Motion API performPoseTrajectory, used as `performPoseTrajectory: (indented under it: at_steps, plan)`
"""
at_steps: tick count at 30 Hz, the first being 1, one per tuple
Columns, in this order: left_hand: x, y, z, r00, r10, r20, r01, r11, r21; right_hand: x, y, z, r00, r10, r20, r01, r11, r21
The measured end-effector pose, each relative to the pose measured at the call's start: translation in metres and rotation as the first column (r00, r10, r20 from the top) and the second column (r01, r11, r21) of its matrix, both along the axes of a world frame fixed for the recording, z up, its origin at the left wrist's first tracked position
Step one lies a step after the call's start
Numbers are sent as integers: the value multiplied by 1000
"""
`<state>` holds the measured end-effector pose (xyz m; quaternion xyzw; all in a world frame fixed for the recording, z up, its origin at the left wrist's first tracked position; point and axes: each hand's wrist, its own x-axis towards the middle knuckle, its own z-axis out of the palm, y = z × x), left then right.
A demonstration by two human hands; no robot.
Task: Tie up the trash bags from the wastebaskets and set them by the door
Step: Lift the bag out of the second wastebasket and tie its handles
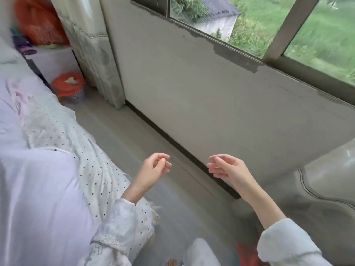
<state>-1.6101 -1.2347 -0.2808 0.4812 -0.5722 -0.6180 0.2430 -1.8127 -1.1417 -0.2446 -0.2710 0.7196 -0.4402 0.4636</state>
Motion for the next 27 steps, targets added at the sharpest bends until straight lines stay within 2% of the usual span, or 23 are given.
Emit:
performPoseTrajectory:
  at_steps: [4,10,15,22,27]
  plan:
    - [-11,-76,-16,983,185,18,-186,981,64,-18,-111,-17,987,159,15,-160,986,40]
    - [-43,-212,-30,899,437,35,-438,891,122,-46,-306,-36,918,395,44,-397,915,69]
    - [-49,-317,-7,842,535,73,-540,836,95,-57,-452,-26,837,543,61,-547,834,72]
    - [4,-414,-17,591,795,137,-806,579,119,-4,-619,-36,684,719,123,-729,678,90]
    - [33,-526,-34,558,819,131,-828,541,145,46,-742,-49,609,785,112,-793,600,103]
